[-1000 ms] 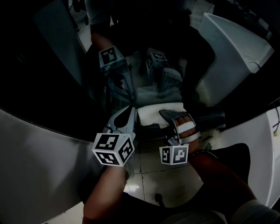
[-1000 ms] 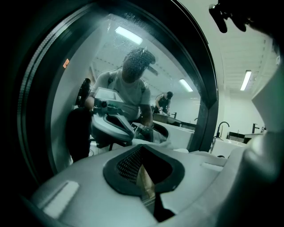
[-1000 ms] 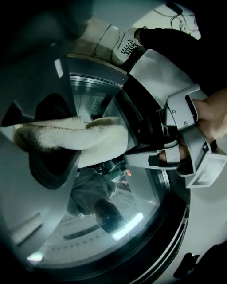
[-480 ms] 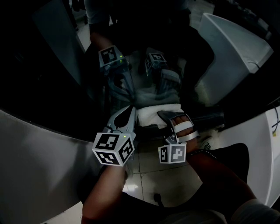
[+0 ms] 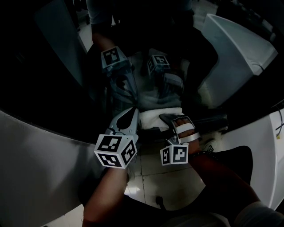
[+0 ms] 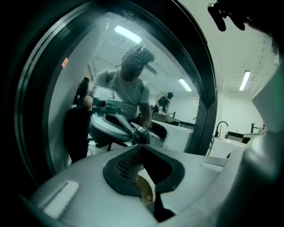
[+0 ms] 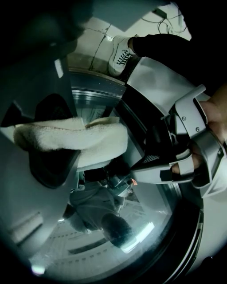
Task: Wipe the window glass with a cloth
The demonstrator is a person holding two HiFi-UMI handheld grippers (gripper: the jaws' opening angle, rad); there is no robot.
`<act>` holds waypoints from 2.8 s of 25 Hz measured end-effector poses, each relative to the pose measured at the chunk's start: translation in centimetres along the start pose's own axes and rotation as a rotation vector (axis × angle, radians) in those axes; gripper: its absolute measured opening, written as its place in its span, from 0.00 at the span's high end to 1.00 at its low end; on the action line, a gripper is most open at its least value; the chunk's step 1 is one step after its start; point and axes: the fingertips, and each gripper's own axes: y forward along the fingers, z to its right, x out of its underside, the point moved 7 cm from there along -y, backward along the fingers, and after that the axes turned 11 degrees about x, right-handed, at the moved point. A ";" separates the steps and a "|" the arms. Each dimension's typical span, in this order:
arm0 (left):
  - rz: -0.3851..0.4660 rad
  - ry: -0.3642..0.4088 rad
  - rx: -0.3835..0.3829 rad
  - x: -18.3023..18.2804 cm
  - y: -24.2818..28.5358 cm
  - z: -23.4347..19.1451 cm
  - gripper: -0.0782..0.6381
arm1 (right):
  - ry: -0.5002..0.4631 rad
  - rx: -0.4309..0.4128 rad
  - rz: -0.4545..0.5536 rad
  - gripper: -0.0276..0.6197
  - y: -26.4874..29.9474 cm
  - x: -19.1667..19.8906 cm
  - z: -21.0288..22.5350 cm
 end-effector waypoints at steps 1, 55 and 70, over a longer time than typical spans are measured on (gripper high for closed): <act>0.000 0.001 0.001 0.1 0.1 -0.1 0.87 | -0.003 -0.001 -0.002 0.81 0.1 0.0 -0.1; 0.004 0.048 0.027 0.7 -2.3 1.7 0.87 | 0.038 -0.053 0.090 0.83 -12.0 -2.6 14.7; -0.010 0.054 0.051 0.9 -2.2 2.8 0.87 | -0.180 0.483 0.114 0.83 -15.7 -4.0 29.9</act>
